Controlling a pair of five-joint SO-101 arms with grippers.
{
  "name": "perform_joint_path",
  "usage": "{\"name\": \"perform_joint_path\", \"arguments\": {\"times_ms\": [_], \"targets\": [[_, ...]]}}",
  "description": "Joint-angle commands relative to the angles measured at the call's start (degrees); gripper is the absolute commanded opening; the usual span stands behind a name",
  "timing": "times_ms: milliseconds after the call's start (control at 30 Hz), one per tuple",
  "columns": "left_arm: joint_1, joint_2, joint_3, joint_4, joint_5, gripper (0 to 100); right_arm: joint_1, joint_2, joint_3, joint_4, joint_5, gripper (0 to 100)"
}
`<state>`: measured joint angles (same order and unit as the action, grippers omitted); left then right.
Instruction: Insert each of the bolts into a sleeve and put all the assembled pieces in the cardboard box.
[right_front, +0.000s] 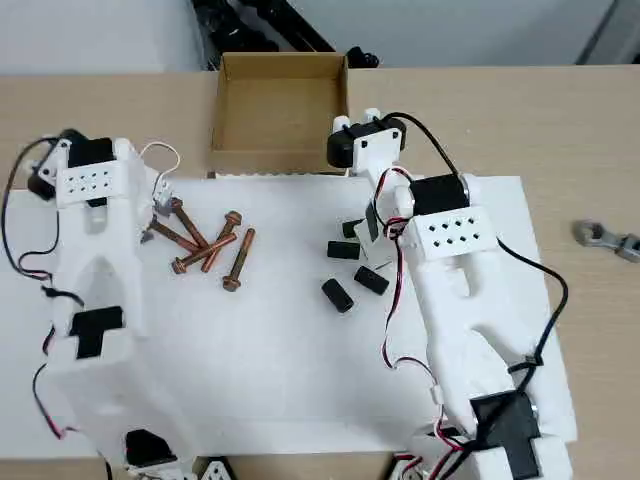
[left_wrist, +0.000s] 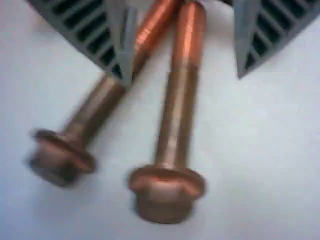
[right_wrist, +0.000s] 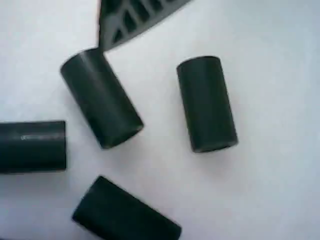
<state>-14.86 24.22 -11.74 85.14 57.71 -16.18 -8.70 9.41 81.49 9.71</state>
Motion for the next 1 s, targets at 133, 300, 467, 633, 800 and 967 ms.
{"name": "perform_joint_path", "arguments": {"times_ms": [133,300,467,633,800,967], "targets": [[-0.79,5.63,-3.38,-1.41,0.79,13,0.04,-0.22,-2.37,-0.40,-0.44,15.4],[-0.79,7.38,-4.35,-1.41,0.79,13,0.04,-0.22,-2.37,-0.40,-0.44,15.4],[-1.32,8.44,-4.35,-1.41,0.09,8,0.04,-0.22,-2.37,-0.40,-0.62,15.4],[-3.08,9.05,-4.26,-1.58,-5.89,1,0.04,-0.22,-2.37,-0.40,-0.44,15.4],[-3.69,6.07,-5.76,3.52,-16.44,0,-0.48,-0.22,-2.37,-0.40,1.67,15.4],[-2.73,-2.55,-11.21,8.79,-29.27,0,-1.10,2.24,-2.73,0.04,5.45,15.4]]}}
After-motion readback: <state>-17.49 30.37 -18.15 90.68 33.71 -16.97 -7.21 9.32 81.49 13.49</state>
